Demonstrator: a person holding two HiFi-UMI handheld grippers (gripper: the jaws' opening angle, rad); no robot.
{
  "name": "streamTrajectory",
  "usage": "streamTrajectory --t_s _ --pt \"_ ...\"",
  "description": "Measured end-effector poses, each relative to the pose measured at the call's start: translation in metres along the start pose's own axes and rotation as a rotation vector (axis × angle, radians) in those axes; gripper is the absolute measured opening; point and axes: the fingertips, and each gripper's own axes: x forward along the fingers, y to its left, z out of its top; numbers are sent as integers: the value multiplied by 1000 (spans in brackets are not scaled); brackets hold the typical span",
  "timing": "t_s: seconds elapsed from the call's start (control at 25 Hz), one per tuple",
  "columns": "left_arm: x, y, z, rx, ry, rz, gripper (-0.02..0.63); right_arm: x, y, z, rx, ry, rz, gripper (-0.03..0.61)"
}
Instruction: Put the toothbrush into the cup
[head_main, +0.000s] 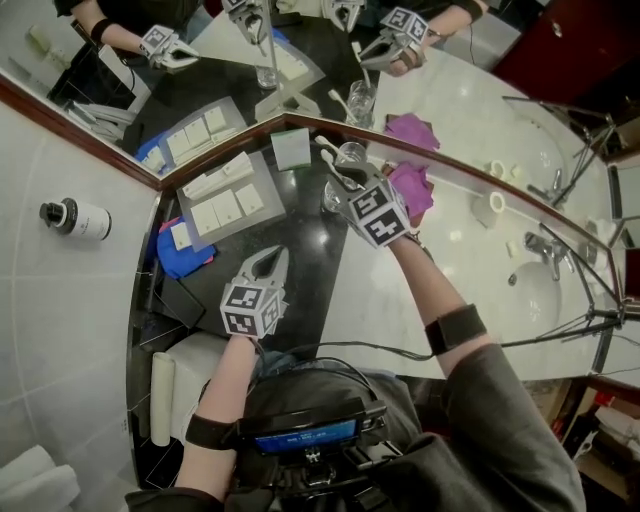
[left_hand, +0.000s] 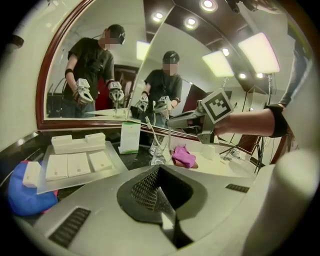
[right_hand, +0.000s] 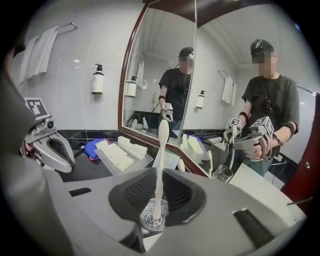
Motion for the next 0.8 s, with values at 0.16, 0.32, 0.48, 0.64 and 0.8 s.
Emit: streamTrajectory --t_s 0.16,0.32,0.48,0.64,0.8 --pt "1 -8 10 38 -29 8 3 -30 4 6 23 -50 -36 64" --pt "1 -17 23 83 -58 1 3 -59 11 1 58 -82 -55 64" --pt "1 -23 31 113 -70 -6 3 -88 17 -12 117 -91 -79 66" --pt "-1 -24 34 123 -65 -16 3 -113 28 -32 205 -78 -97 66" --pt "2 -32 32 130 -53 -40 3 -131 41 -64 289 -31 -114 66"
